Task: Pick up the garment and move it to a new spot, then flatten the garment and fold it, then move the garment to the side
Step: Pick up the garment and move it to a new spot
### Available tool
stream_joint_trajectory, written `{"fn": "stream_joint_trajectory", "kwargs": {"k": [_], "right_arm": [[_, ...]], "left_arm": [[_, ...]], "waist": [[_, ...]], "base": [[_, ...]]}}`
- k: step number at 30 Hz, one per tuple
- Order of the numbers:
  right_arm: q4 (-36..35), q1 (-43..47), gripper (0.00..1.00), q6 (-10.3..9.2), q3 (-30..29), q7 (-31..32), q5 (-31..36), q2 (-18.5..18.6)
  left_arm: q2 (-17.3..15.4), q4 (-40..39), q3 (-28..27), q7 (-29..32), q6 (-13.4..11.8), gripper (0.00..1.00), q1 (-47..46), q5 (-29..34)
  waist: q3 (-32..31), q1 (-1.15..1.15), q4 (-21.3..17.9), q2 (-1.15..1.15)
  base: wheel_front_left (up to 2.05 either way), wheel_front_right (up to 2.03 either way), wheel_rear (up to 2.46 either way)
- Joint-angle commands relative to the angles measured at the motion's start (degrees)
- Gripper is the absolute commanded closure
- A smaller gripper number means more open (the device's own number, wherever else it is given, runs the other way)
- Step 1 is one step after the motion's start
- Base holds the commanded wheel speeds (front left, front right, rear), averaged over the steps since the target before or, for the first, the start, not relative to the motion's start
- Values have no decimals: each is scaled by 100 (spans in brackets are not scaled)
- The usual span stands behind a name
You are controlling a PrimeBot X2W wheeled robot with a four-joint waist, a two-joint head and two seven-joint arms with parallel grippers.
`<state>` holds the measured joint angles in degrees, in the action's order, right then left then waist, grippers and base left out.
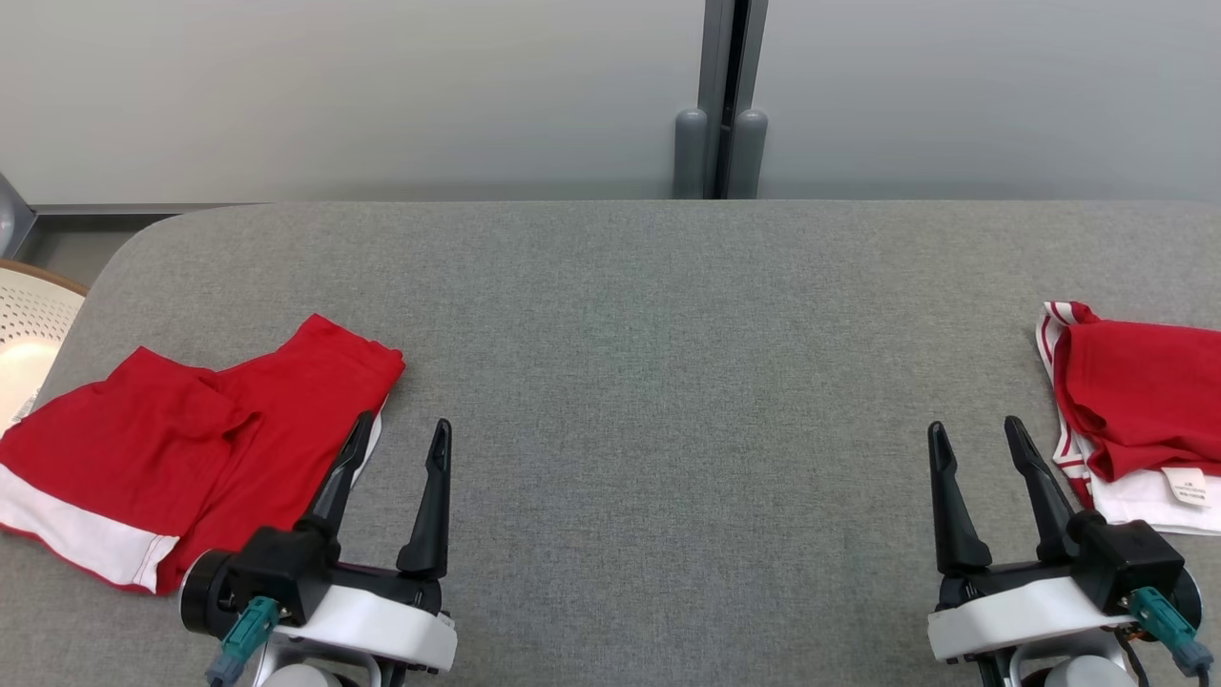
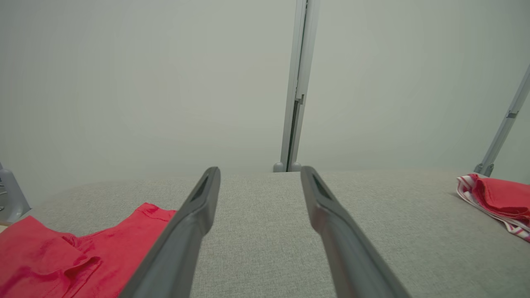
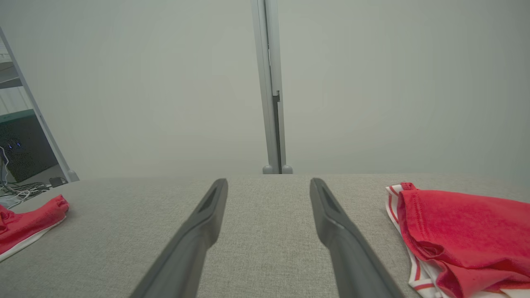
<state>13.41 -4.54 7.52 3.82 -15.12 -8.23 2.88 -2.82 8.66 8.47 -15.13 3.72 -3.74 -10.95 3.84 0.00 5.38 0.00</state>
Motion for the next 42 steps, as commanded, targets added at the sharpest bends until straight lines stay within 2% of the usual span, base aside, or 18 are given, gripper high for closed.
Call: {"fn": "stream_joint_trajectory", "kwargs": {"k": [1,7,12,27,33,42], "right_arm": [[3,-9,0,-6,-17,-3,-32,5],[23,61,0,-6,-28,-3,-98,4],[17,90,0,-6,59,-4,-128,5],[173,168,0,-6,506,-4,-270,6],[242,144,0,-6,644,-3,-453,6],[336,69,0,-6,702,-4,-461,7]], "left_arm": [[-17,10,-10,1,-11,0,47,7],[-18,58,-8,1,-6,0,20,82],[-18,59,-17,1,-44,0,-29,36],[-18,30,-211,1,-162,0,108,22],[-18,-65,-314,1,-164,0,207,2],[-17,-72,-374,1,-152,0,241,27]], "waist": [[-6,0,-2,0],[-51,0,78,0],[-58,0,333,0],[-148,0,1725,0],[-169,0,2154,0],[-120,0,2355,0]], "base": [[0,0,0],[0,0,0],[0,0,0],[0,0,0],[0,0,0],[0,0,0]]}}
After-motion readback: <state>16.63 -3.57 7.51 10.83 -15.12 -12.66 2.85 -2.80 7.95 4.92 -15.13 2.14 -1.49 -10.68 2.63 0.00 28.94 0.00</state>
